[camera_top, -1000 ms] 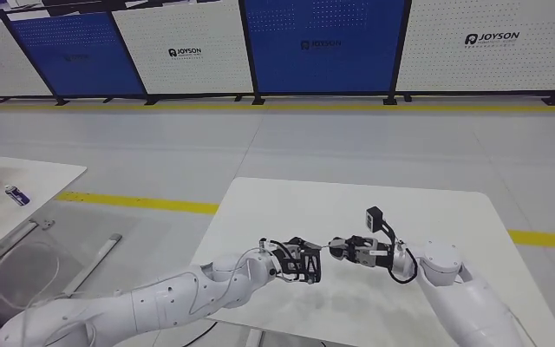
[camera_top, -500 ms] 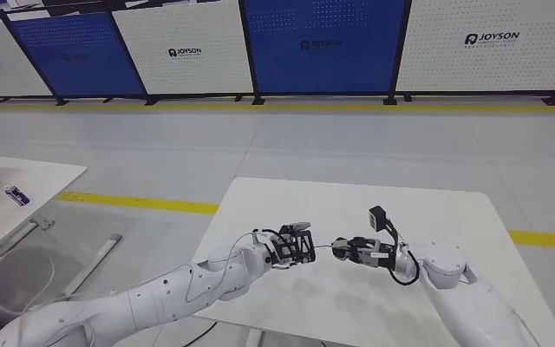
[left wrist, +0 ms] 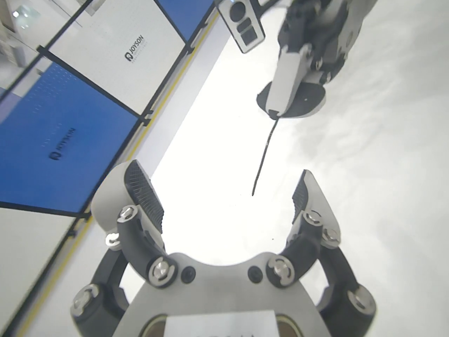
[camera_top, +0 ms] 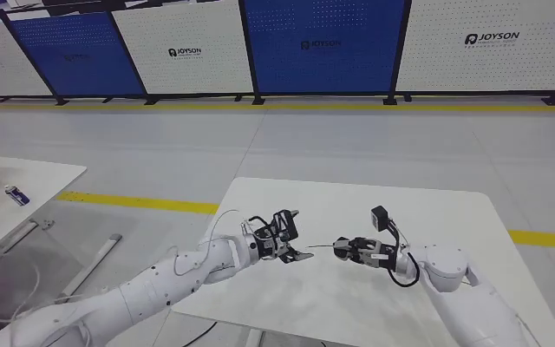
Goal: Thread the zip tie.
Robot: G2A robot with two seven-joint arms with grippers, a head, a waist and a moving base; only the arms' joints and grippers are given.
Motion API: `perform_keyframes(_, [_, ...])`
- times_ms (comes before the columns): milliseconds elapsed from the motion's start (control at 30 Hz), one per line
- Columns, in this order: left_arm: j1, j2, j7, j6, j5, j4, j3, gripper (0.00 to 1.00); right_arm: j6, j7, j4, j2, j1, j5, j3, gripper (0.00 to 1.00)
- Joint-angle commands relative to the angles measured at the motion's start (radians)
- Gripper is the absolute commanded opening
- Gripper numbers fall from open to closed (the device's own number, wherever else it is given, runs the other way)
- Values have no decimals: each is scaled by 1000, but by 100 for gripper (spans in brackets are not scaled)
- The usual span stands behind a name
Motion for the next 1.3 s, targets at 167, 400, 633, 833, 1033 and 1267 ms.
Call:
perform_keyframes(167, [8, 28, -78, -47, -380, 28, 1, 100, -156, -34, -65, 18, -43, -117, 26, 0])
perform_keyframes(400, [-32, 40, -160, -47, -503, 30, 45, 100, -157, -18, -66, 18, -45, -107, 26, 0])
perform_keyframes(633, [-17, 34, -164, -47, -619, -7, 37, 100, -191, -61, -85, 19, -56, -132, 32, 0])
perform_keyframes(833, [-30, 47, -282, -47, -938, -20, -4, 100, -355, -61, -68, 25, -66, -155, 54, 0])
perform_keyframes(1033, [-24, 46, -523, -47, -1183, 25, -83, 100, -378, -61, -136, 30, -86, -177, 75, 0])
perform_keyframes(1267, [38, -34, -795, -47, -1407, 134, -198, 100, -378, -69, -182, 33, -123, -174, 112, 0])
